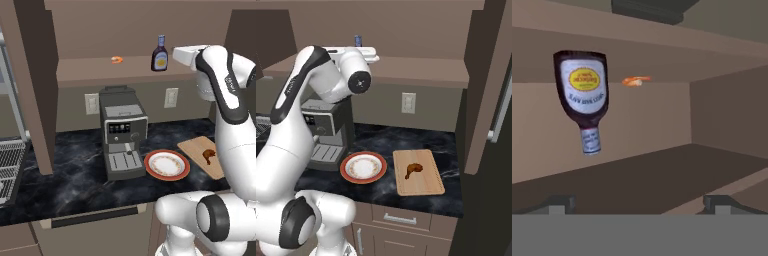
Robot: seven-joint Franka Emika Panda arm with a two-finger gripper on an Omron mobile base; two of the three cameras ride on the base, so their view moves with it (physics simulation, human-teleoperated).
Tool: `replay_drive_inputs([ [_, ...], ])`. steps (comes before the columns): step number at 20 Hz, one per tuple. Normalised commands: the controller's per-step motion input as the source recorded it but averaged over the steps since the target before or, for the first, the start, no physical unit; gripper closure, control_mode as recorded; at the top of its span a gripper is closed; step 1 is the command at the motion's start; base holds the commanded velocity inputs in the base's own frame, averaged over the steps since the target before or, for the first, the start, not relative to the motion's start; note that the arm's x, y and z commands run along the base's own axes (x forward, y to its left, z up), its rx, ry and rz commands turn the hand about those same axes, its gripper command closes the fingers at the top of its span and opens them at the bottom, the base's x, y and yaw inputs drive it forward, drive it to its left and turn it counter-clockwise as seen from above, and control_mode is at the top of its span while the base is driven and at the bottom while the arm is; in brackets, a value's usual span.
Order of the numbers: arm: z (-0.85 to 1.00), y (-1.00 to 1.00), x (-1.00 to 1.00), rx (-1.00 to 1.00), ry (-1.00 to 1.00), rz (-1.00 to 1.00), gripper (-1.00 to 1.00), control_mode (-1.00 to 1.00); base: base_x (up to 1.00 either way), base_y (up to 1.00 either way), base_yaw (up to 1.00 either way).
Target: Pick the chicken drumstick from the plate and place it on the cutting board. Then pick the condiment bottle from the cabinet and place it next to the cutting board.
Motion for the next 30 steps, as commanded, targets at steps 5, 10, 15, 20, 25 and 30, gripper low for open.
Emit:
replay_drive_inputs([
  [5,0.00,0.04,0.16,0.00,0.00,-0.01,-1.00,-1.00,0.00,0.00,0.00],
  [10,0.00,0.02,0.17,0.00,0.00,-0.01,-1.00,-1.00,0.00,0.00,0.00],
  [15,0.00,0.00,0.16,0.00,0.00,-0.01,-1.00,-1.00,0.00,0.00,0.00],
  [20,0.00,0.00,0.15,0.00,0.00,0.00,-1.00,-1.00,0.00,0.00,0.00],
  [25,-0.04,0.00,0.15,0.00,0.00,0.00,-1.00,-1.00,0.00,0.00,0.00],
  [30,-0.10,0.00,0.18,0.00,0.00,0.00,-1.00,-1.00,0.00,0.00,0.00],
])
